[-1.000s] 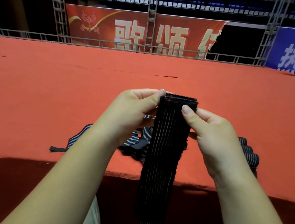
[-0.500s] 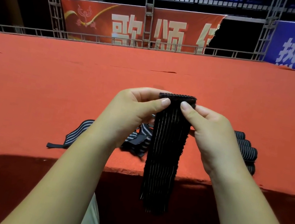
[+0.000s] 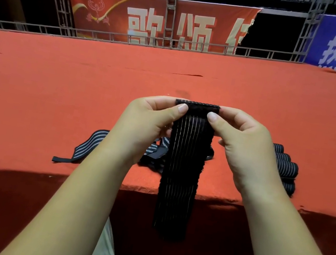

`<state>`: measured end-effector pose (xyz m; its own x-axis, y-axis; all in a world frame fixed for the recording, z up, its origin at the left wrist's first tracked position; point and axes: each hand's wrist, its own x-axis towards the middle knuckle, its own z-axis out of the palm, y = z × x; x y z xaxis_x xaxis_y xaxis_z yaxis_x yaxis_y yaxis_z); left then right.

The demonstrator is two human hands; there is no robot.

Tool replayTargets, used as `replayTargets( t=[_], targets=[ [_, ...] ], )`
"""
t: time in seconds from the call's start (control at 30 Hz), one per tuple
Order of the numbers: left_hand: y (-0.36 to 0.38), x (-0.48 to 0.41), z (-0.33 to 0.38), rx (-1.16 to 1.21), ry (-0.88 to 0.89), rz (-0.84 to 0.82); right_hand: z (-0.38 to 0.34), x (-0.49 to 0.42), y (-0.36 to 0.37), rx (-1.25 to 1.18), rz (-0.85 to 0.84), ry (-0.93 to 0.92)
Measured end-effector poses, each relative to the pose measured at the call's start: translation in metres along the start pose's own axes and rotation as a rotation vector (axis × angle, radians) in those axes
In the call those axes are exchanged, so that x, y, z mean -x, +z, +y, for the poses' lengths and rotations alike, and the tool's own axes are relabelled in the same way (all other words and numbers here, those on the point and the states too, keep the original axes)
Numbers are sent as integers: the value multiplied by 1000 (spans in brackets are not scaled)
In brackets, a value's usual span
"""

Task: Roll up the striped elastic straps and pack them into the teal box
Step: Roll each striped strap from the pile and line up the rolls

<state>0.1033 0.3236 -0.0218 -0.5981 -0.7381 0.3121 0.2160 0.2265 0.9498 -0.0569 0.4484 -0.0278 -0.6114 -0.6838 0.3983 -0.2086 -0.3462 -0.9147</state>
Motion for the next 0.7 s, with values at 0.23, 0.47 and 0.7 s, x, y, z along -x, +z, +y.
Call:
replayTargets(
  t=[0.23, 0.47, 0.7],
  targets=[
    [-3, -5, -9, 17, -3, 29, 13, -7, -1, 11, -41, 1],
    [-6, -18, -29, -9, -34, 55, 30, -25, -2, 30, -99, 15],
    [-3, -33, -45, -41, -25, 103, 58, -41, 0, -44, -161, 20]
  ],
)
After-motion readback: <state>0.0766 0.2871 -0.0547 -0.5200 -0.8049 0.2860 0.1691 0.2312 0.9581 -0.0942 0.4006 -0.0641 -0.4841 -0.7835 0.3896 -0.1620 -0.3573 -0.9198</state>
